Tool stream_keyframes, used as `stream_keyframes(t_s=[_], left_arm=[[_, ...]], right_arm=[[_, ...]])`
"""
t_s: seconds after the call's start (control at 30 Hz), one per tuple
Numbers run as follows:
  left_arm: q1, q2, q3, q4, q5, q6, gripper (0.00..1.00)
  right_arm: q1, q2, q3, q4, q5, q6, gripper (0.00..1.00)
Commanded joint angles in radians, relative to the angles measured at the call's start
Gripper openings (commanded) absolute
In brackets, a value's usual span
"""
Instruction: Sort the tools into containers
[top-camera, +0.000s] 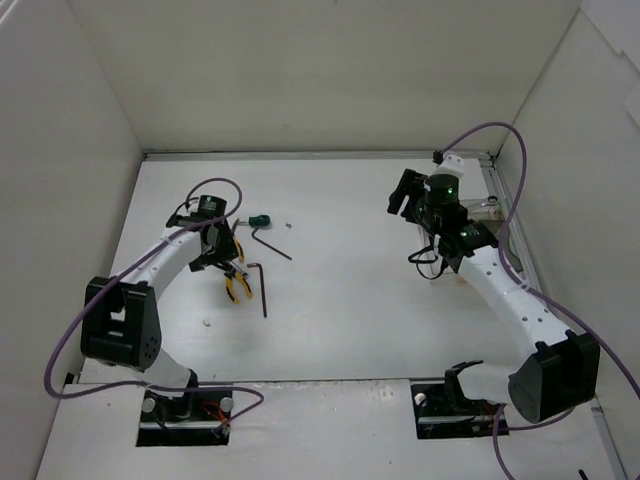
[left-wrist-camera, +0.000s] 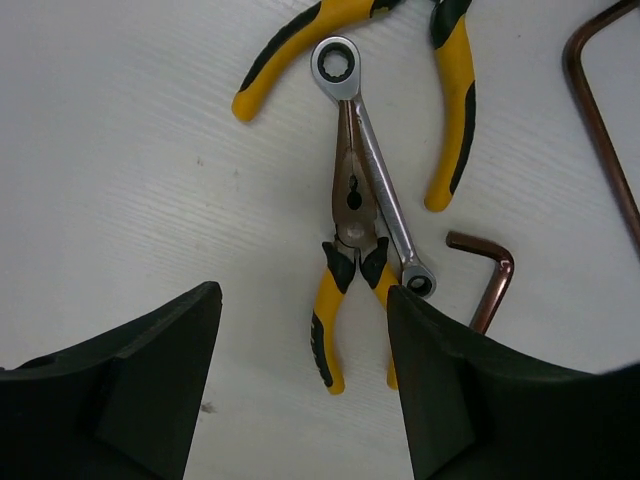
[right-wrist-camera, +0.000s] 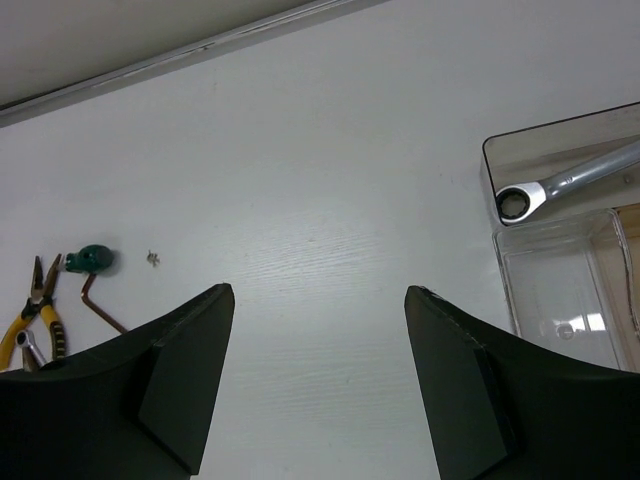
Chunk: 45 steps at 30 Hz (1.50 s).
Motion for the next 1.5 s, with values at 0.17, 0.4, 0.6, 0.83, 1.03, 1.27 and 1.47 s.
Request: stream_keyframes(t_s=[0.17, 0.4, 0.6, 0.83, 1.03, 1.27, 1.47], left_arm=[[-0.025, 0.126, 0.073, 0.044, 0.004, -0.078, 0.59], [-0.025, 0.206, 0.119, 0.055, 0.005, -0.1, 0.58], [-0.025, 0.23, 0.128, 0.058, -0.007, -0.1, 0.54], [-0.007, 0.244, 0.105, 0.075, 0.005, -0.097, 0.46], [0.021, 0.246, 0.071, 0.096, 0.027, -0.092, 0.42], [0.033, 0.236, 0.062, 0.09, 0.048, -0.077, 0.38], [0.033, 0.232, 0.053, 0.089, 0.07, -0.072, 0.26]], right_arm=[[0.038, -0.11, -0.045, 0.045, -0.052, -0.037, 0.66], [0.049, -0.163, -0.119, 0.029, -0.072, -0.026, 0.65], [0.052, -0.209, -0.154, 0.019, -0.079, -0.026, 0.65], [0.053, -0.234, -0.179, 0.012, -0.073, -0.029, 0.65], [0.053, -0.235, -0.18, 0.014, -0.079, -0.029, 0.65], [0.055, -0.237, -0.177, 0.012, -0.079, -0.031, 0.65], [0.053, -0.237, -0.18, 0.011, -0.081, -0.028, 0.65]])
